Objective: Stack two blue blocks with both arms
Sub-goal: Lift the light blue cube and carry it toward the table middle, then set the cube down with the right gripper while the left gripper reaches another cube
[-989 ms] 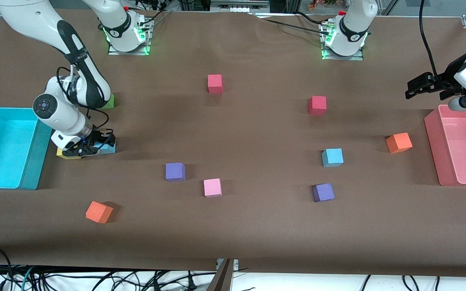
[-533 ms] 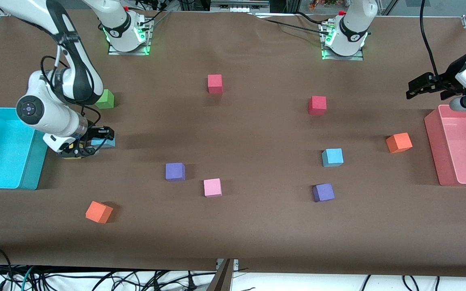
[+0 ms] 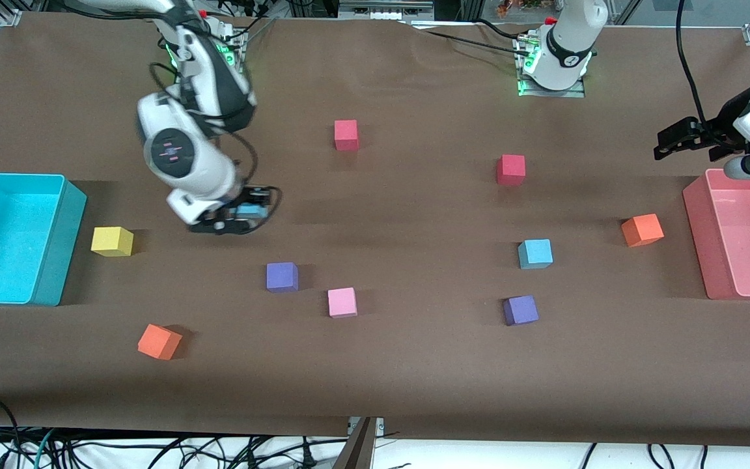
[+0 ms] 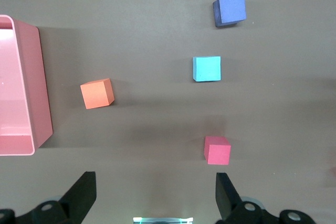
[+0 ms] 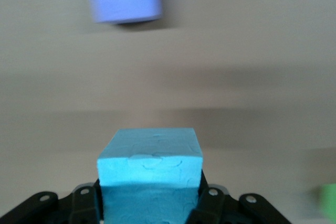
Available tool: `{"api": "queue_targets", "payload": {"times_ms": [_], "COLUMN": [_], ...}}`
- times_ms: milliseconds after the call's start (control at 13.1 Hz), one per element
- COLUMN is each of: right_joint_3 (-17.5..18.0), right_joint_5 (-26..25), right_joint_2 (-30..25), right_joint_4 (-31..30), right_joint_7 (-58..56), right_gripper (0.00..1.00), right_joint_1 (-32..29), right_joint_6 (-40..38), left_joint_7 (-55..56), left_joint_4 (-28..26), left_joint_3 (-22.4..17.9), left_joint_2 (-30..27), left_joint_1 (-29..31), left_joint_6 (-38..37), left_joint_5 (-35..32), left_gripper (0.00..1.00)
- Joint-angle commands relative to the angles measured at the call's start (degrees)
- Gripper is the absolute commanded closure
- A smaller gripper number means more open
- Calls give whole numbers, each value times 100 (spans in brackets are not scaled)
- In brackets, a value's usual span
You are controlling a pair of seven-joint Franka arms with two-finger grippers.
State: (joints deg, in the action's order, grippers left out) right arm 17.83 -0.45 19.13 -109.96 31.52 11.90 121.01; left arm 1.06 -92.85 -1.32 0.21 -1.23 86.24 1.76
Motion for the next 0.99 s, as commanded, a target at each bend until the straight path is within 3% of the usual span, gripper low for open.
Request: {"api": "queue_targets", "payload": {"times_ms": [0,380,533,761,837,913], "right_joint_3": [195,195,195,195,195,204], "right_joint_5": [-339,-1202,-1413,-1607,-1590,-1598], "right_joint_2": [529,1978,2252,2411,2420,2438], "right_joint_4": [142,1476,1601,1583,1583,1583], "right_joint_7": [696,2603,2631,2631,2640,2640], "right_gripper": [83,83,83,77,59,4], "right_joint_1": [424,1488,1648,1640,1649,1640], "right_joint_6": [579,915,1046,1381,1381,1408], "left_joint_7": [-35,-79,25,804,1269,1666], "left_joint_4": [-250,-717,-735,-743,-743,-830], "left_joint_3": [53,53,88,552,728,886], "left_joint_2": [40,146,172,391,514,620], "left_joint_1": [79,79,71,62,44,1], "left_joint_6": [366,894,920,1149,1262,1498], "left_joint_5": [27,35,61,79,88,88], "left_gripper": [0,0,0,0,0,0]}}
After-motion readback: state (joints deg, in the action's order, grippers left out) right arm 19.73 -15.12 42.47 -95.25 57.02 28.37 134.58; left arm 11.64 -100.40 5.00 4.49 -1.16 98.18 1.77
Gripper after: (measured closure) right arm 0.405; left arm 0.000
